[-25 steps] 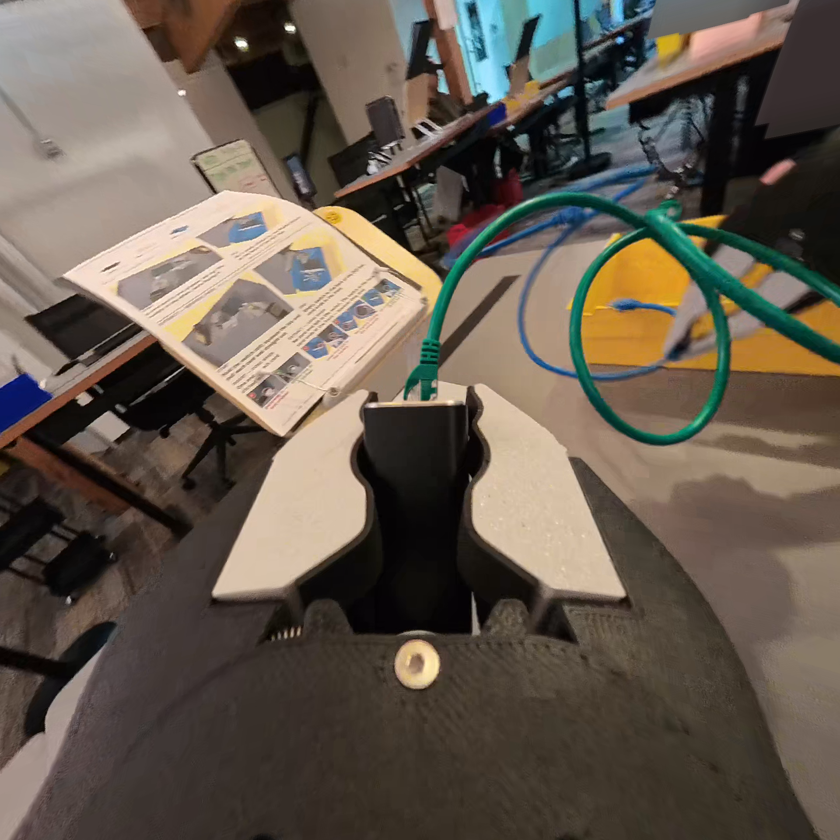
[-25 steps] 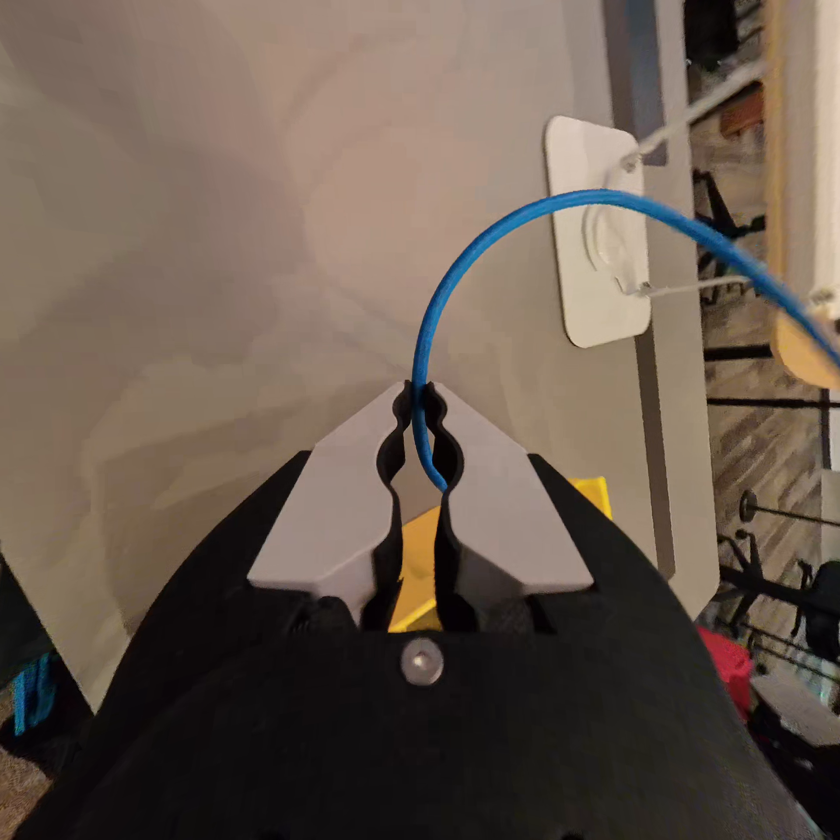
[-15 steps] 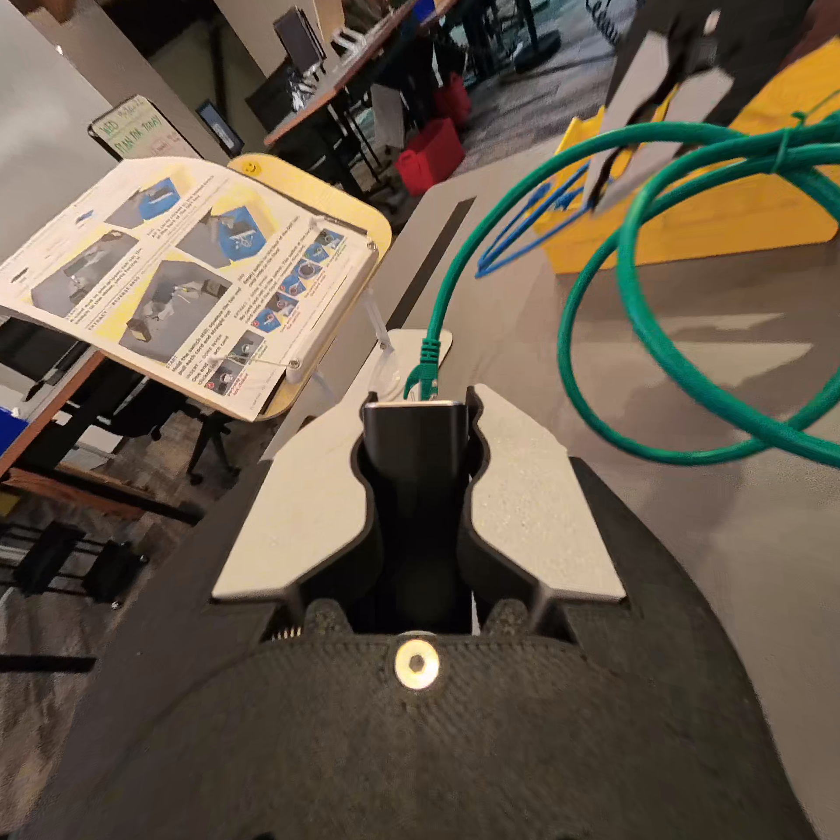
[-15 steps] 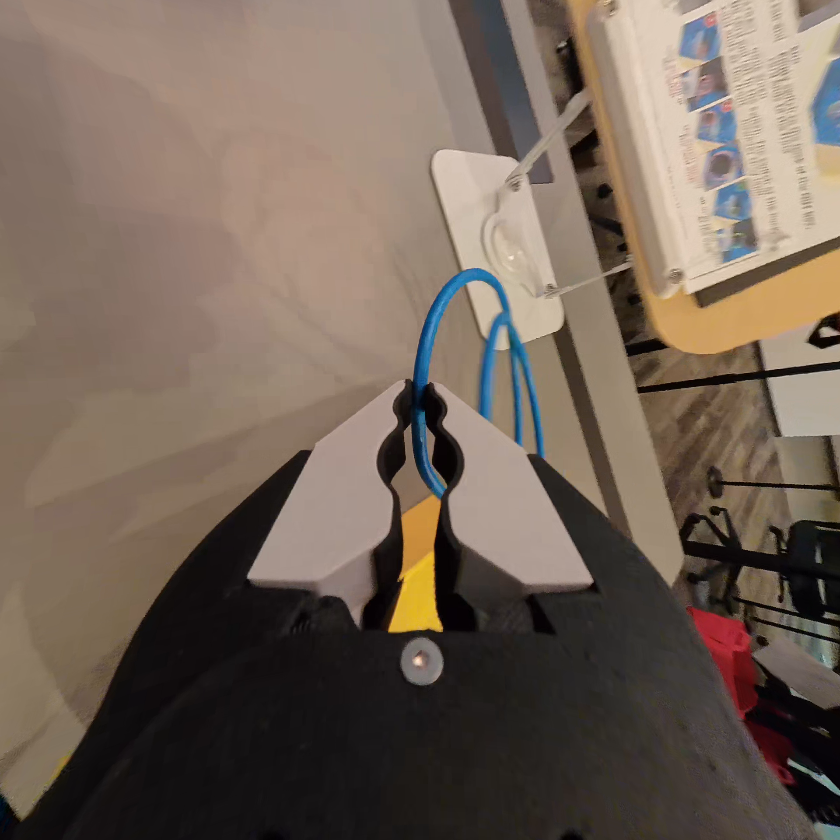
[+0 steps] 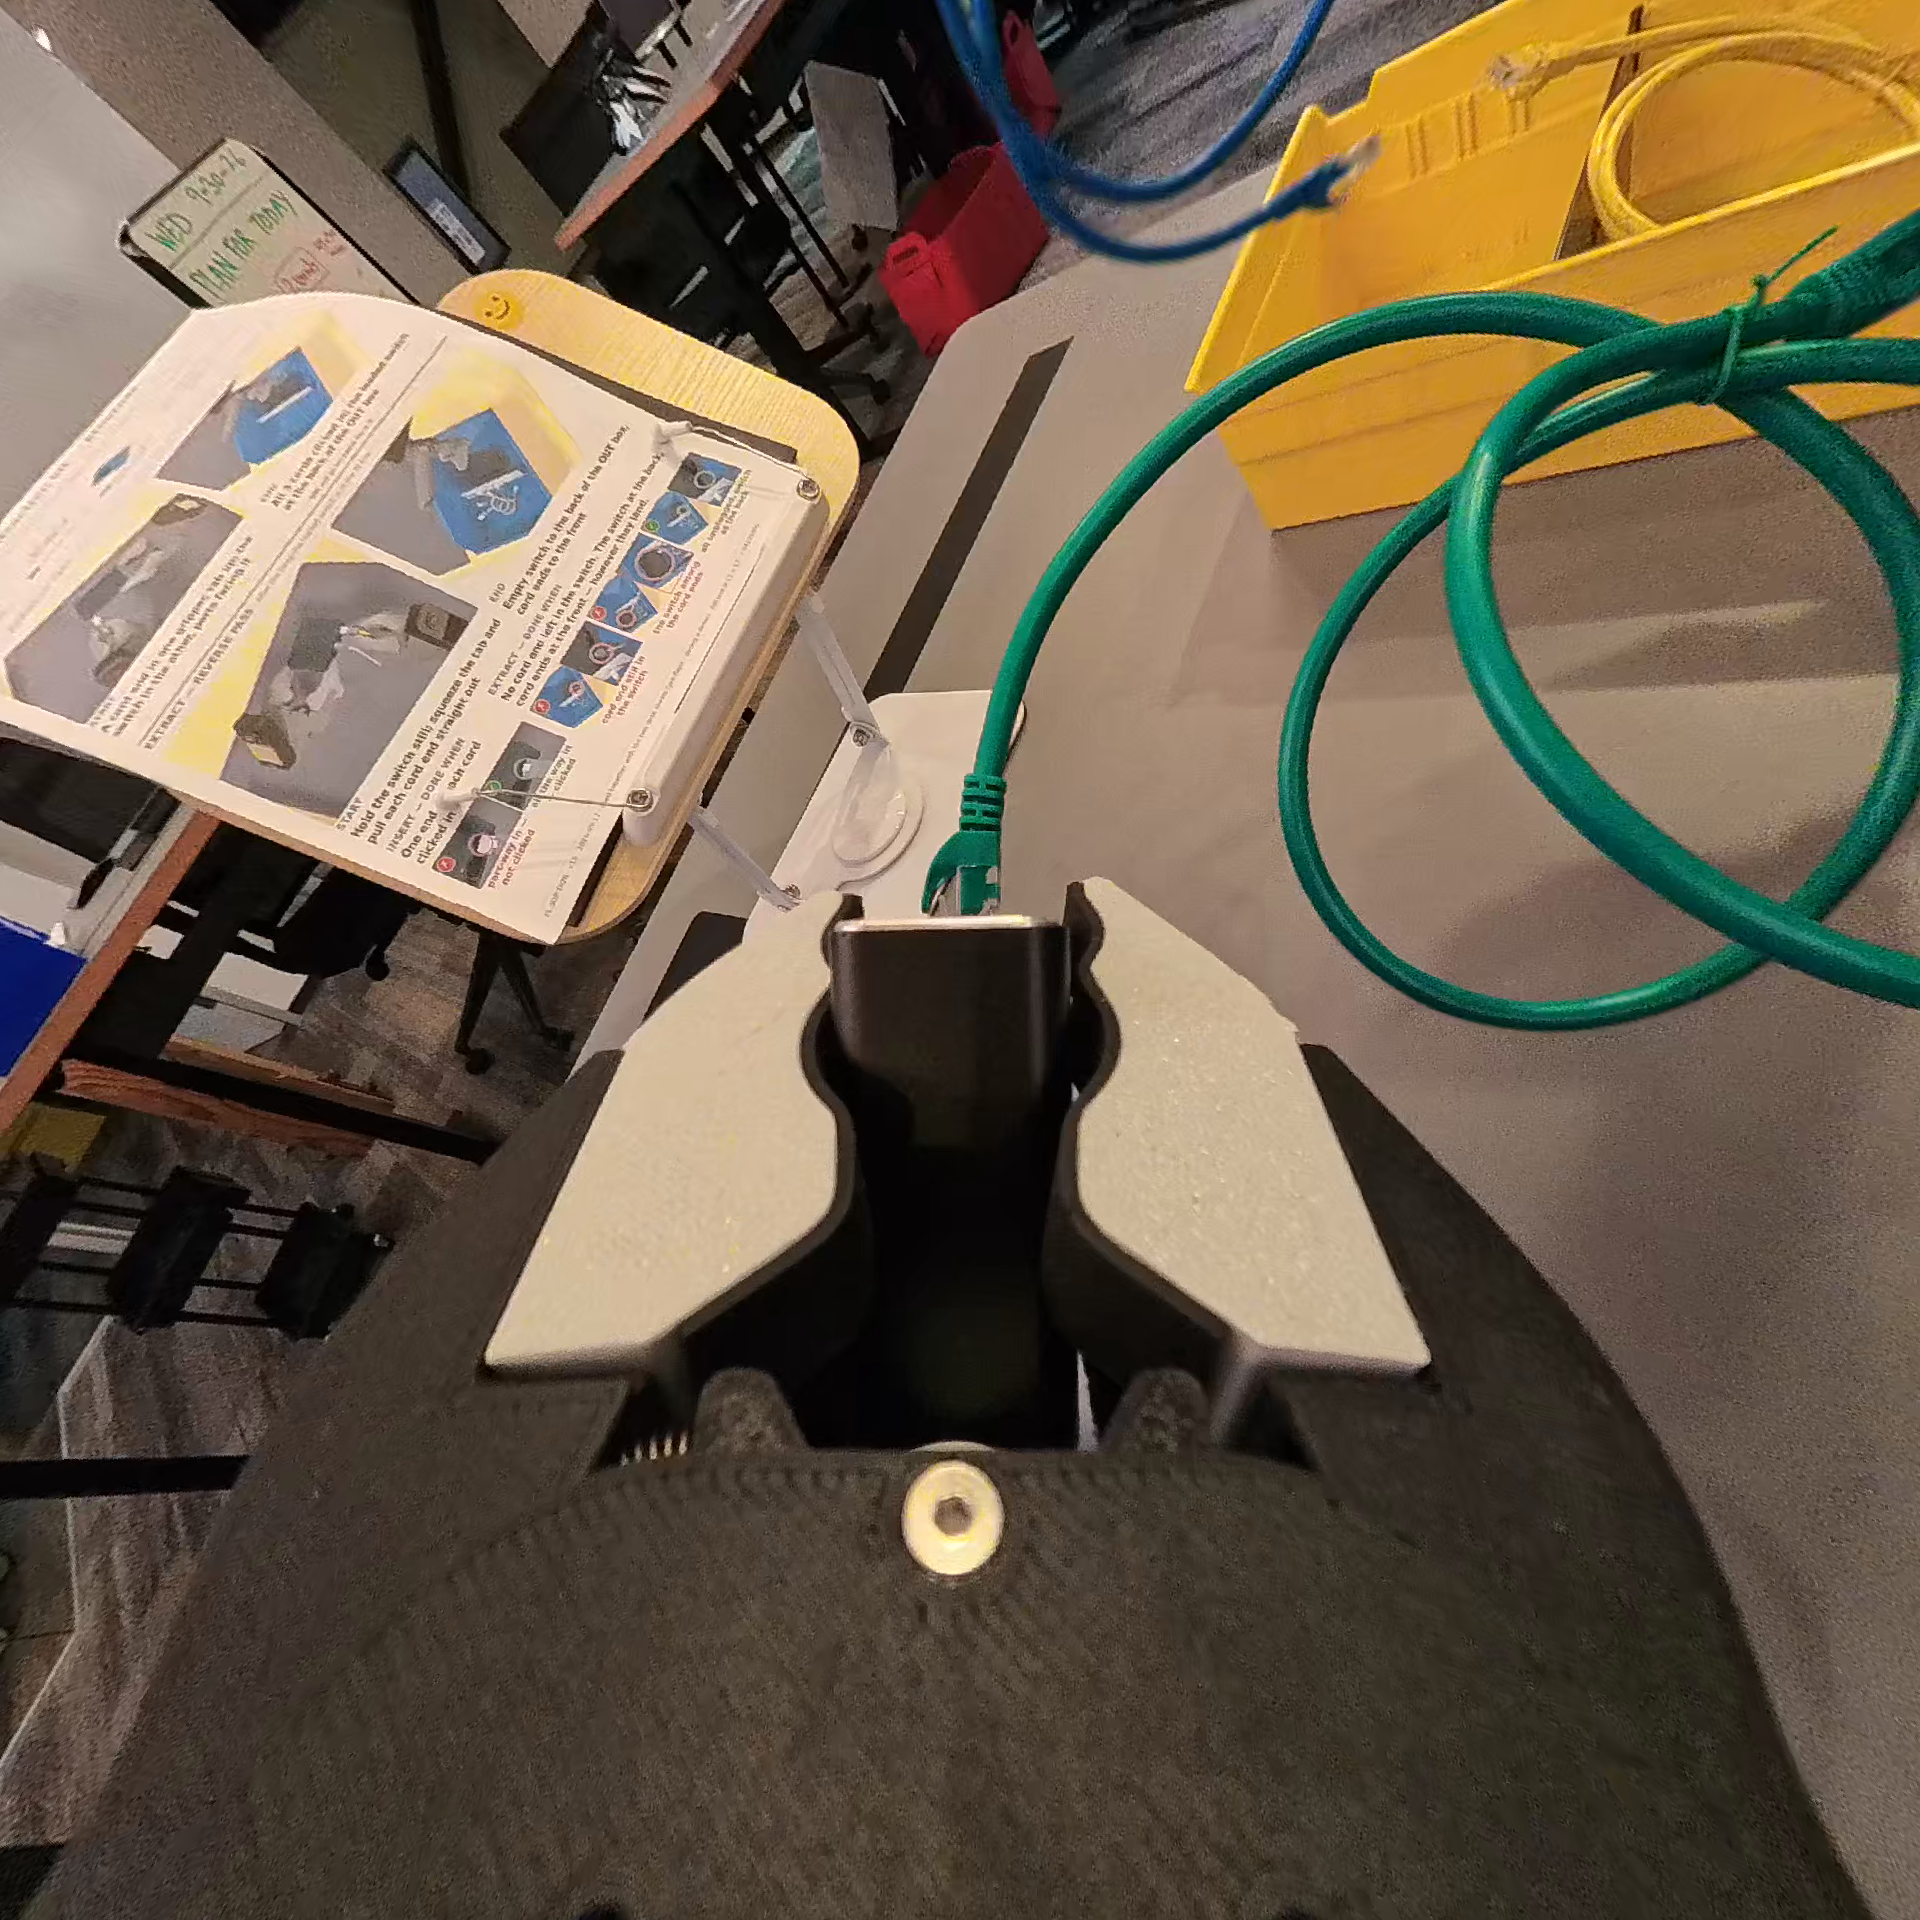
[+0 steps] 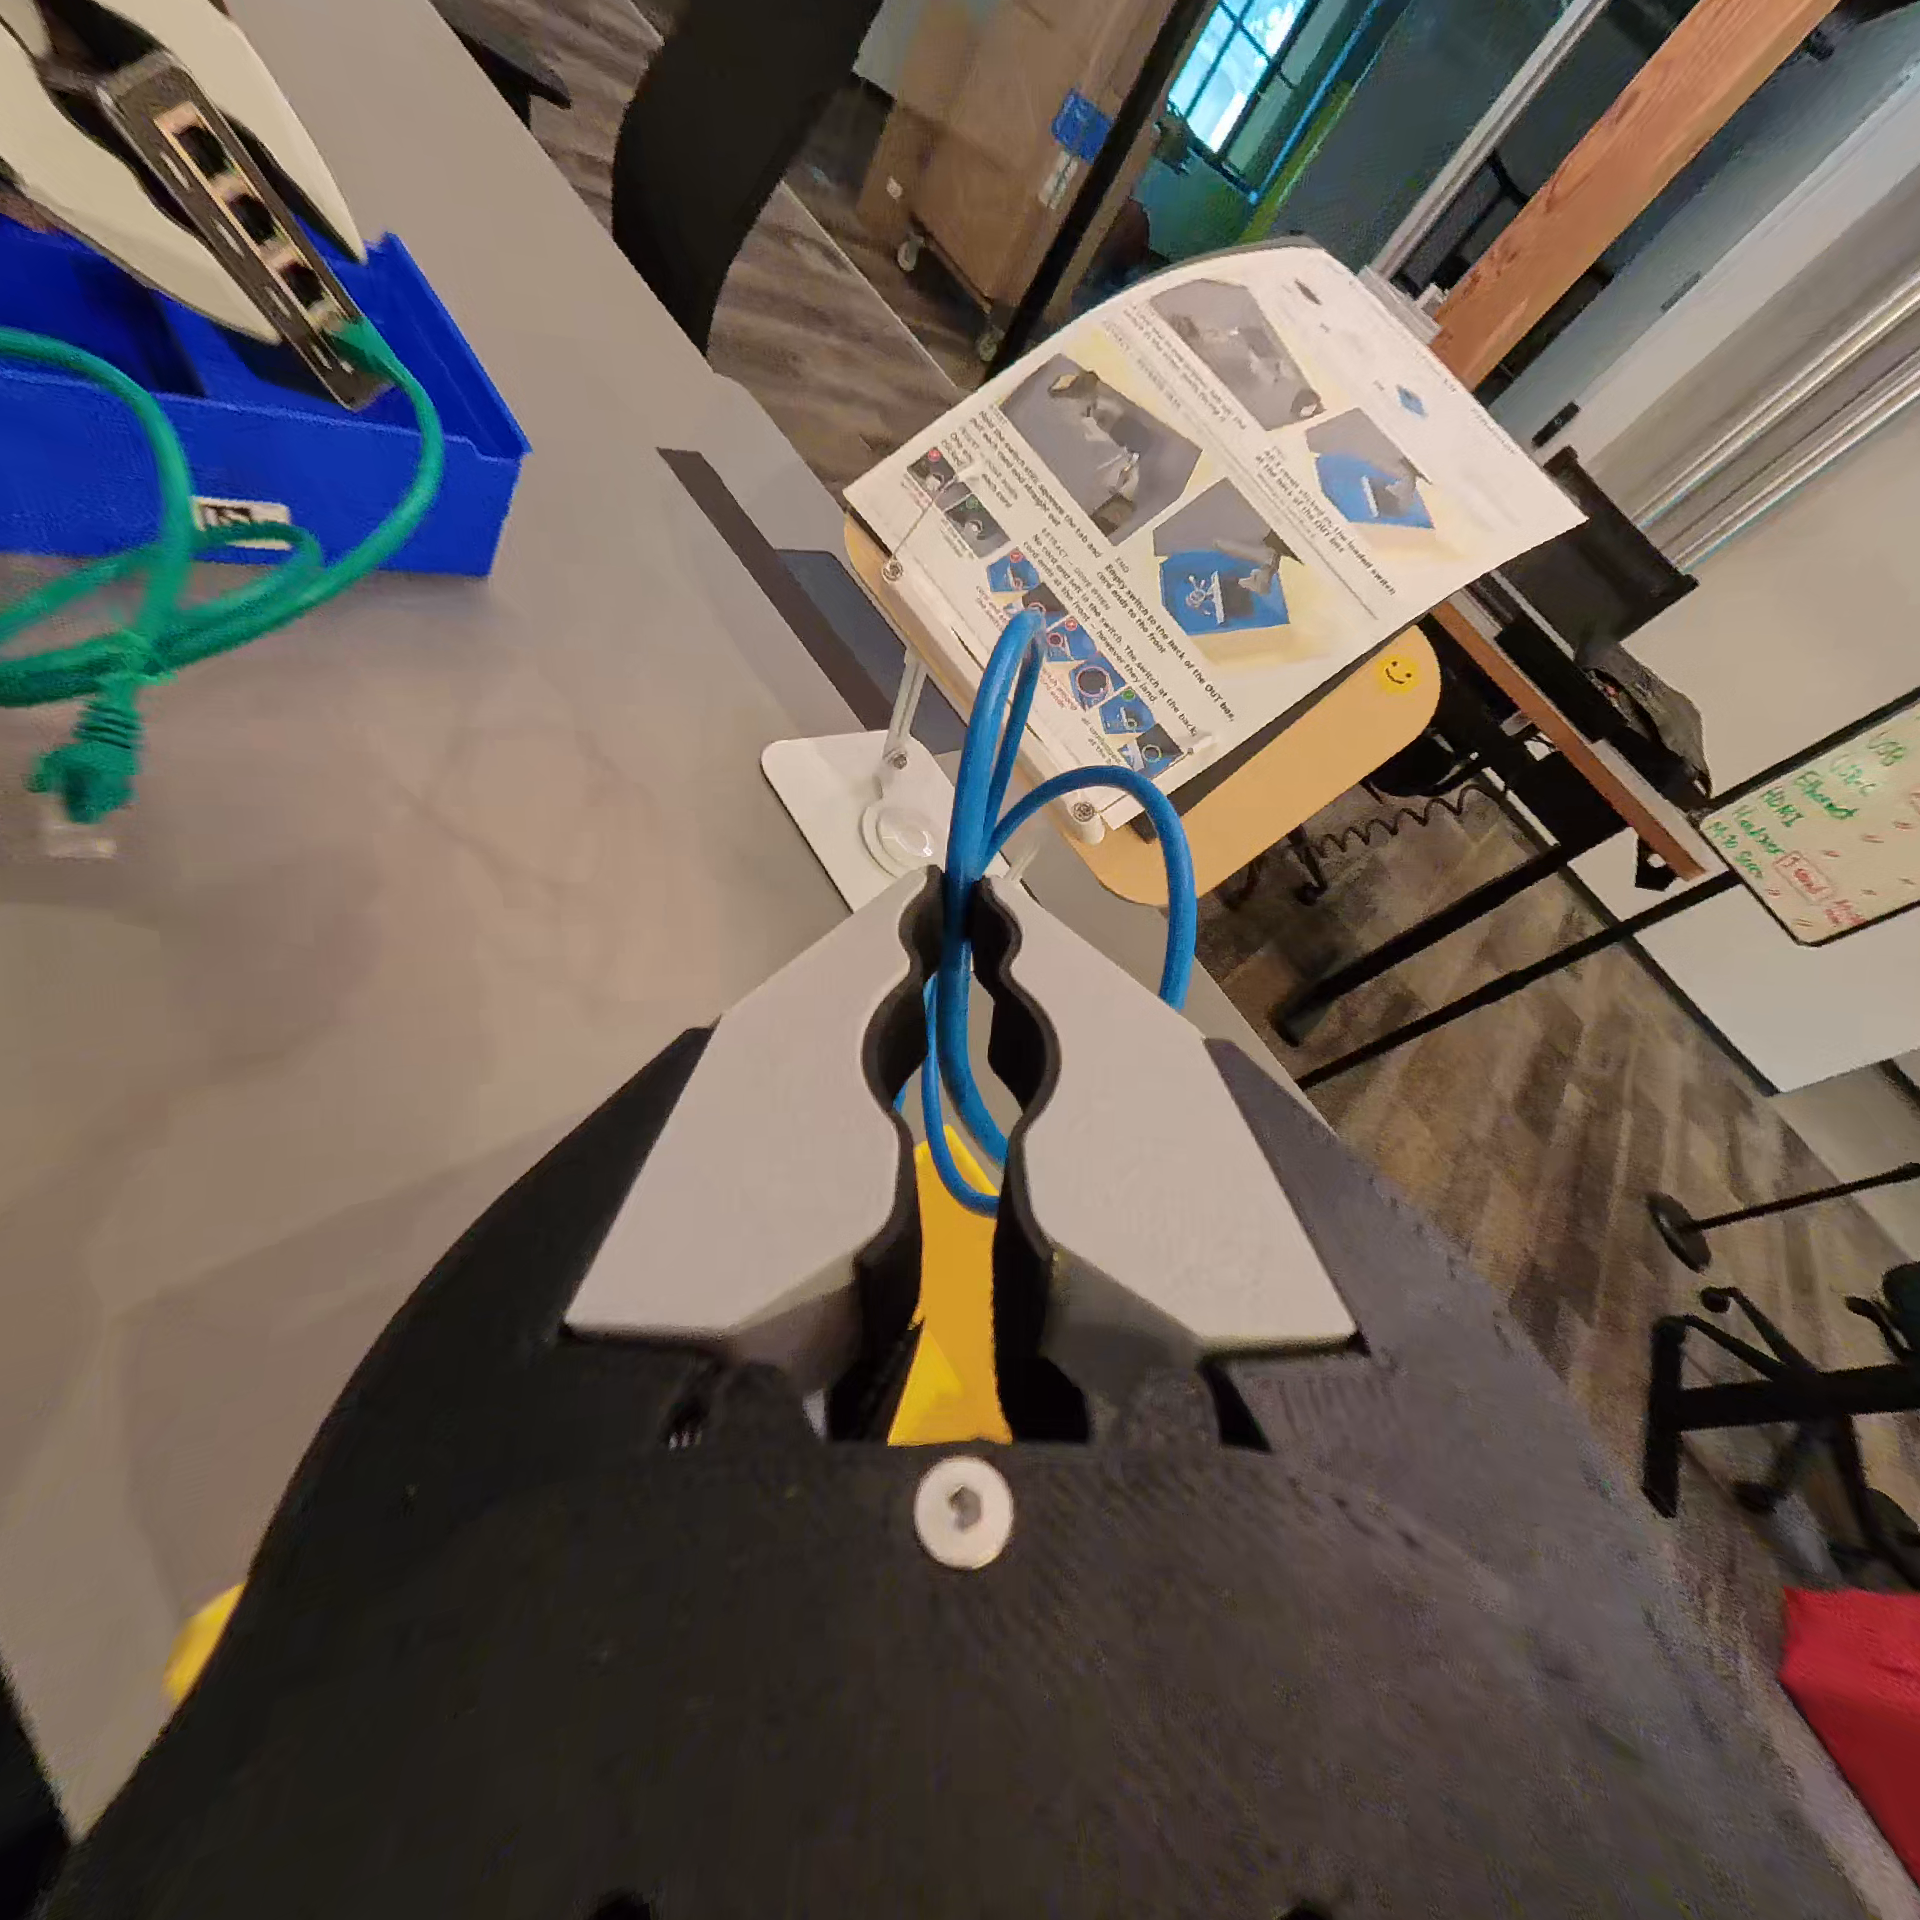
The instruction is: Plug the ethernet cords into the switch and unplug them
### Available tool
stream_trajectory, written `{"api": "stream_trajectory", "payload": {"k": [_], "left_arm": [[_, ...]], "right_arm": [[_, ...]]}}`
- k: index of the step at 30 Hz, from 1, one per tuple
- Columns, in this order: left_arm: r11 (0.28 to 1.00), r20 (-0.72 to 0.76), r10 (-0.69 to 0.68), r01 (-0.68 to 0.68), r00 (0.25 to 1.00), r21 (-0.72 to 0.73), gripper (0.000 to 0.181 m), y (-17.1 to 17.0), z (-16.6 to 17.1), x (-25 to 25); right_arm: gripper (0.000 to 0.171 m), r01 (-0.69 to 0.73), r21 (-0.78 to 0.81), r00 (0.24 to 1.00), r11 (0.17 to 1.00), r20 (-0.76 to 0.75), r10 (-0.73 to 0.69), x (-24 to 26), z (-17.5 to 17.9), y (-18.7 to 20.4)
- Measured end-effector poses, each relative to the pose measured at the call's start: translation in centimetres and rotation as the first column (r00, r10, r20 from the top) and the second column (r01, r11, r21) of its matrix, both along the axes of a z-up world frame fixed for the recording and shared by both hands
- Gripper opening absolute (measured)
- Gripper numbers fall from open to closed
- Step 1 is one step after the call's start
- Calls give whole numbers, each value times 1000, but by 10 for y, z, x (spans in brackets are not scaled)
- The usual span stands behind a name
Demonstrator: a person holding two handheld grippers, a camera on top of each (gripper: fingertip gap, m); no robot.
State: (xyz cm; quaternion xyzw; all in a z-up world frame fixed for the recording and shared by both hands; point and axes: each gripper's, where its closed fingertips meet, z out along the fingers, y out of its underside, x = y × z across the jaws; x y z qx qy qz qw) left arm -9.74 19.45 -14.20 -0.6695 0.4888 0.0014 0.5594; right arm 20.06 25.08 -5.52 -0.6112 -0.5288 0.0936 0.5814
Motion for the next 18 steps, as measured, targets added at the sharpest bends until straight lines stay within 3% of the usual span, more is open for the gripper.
{"api": "stream_trajectory", "payload": {"k": [4, 8, 14, 18], "left_arm": [[1000, -26, -7, 7, 1000, -8, 37, -1, -5, 5], [1000, -44, -19, 19, 999, -13, 37, -3, -7, 10], [999, -52, -41, 40, 998, -22, 37, -5, -10, 17], [998, -62, -55, 54, 997, -27, 37, -8, -12, 23]], "right_arm": [[2, -8, -23, 1000, 1000, -5, 8, 33, 16, -19], [2, -24, -111, 998, 994, 54, 30, 65, 10, -46], [1, -70, -321, 986, 945, 120, 113, 103, -35, -74], [1, -168, -530, 972, 831, 53, 230, 109, -74, -82]]}}
